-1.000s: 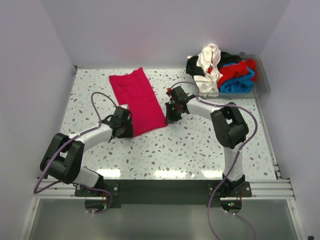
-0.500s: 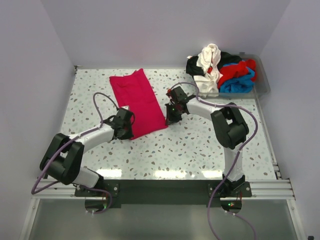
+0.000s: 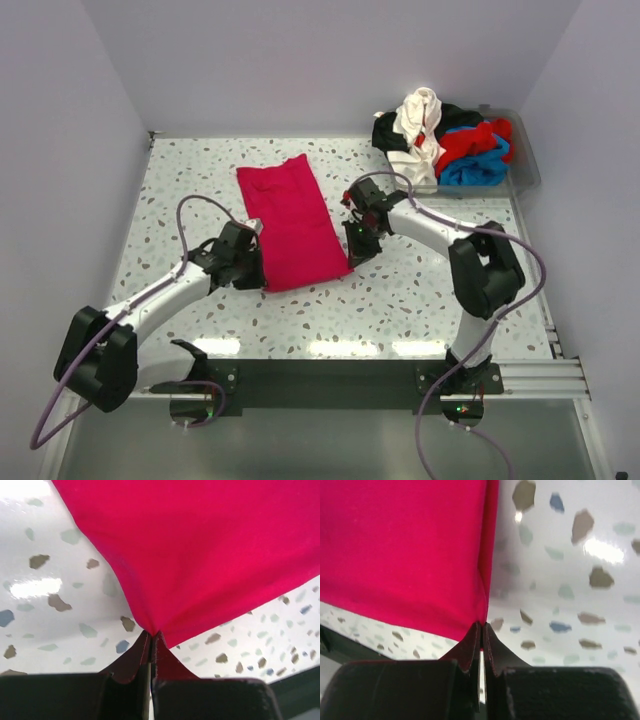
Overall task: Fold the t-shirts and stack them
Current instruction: Fold the tshirt
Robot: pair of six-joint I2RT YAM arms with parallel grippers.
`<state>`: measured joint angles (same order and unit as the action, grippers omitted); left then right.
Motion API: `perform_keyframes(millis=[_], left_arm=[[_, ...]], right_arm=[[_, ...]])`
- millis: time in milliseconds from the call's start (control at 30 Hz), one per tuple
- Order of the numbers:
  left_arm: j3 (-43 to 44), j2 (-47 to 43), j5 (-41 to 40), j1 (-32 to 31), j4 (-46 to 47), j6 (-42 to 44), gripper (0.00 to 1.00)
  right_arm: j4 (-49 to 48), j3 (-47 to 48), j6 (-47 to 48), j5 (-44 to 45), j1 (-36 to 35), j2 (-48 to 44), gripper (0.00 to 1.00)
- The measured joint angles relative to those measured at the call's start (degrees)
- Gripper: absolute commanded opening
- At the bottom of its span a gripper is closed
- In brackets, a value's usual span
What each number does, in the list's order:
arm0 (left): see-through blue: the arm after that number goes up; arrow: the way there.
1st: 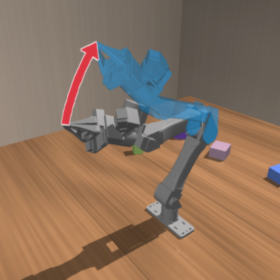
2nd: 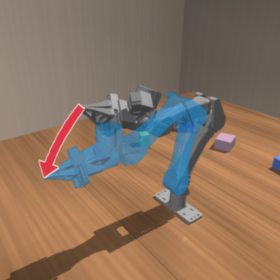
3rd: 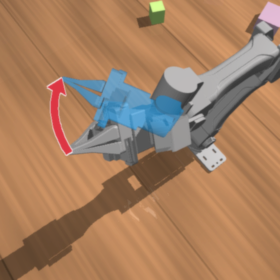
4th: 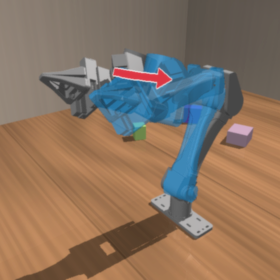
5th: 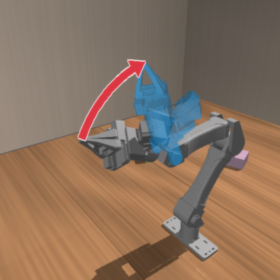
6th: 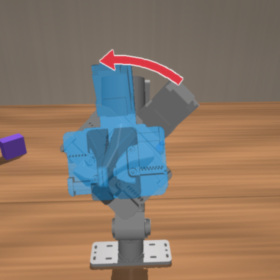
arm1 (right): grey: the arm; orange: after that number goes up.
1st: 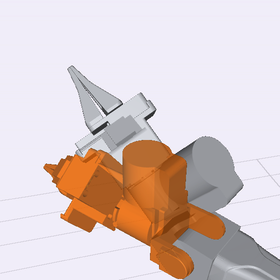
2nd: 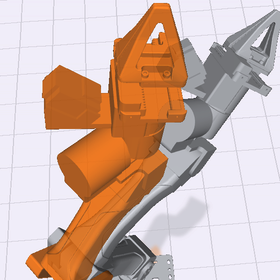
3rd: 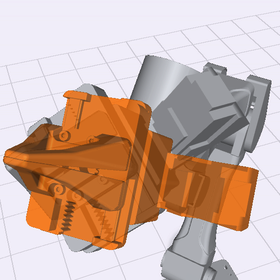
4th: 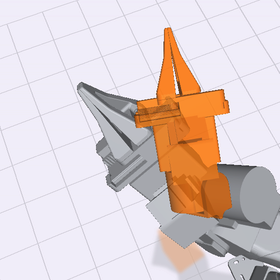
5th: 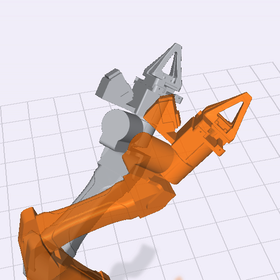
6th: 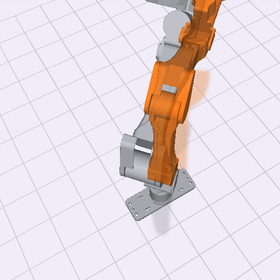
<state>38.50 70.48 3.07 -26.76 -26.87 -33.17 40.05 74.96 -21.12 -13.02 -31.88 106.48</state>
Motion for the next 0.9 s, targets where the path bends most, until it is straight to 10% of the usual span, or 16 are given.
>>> perform_keyframes(millis=[467,900], left_arm=[[7.48,-9.01,10.45,-0.42,-13.2,-3.37,0.0],[15.02,1.09,7.74,1.42,-11.78,-7.41,0.0]], right_arm=[[15.47,-2.29,-0.28,0.31,-2.34,-17.31,0.0],[20.02,20.46,-0.46,6.03,1.88,-3.56,0.0]])
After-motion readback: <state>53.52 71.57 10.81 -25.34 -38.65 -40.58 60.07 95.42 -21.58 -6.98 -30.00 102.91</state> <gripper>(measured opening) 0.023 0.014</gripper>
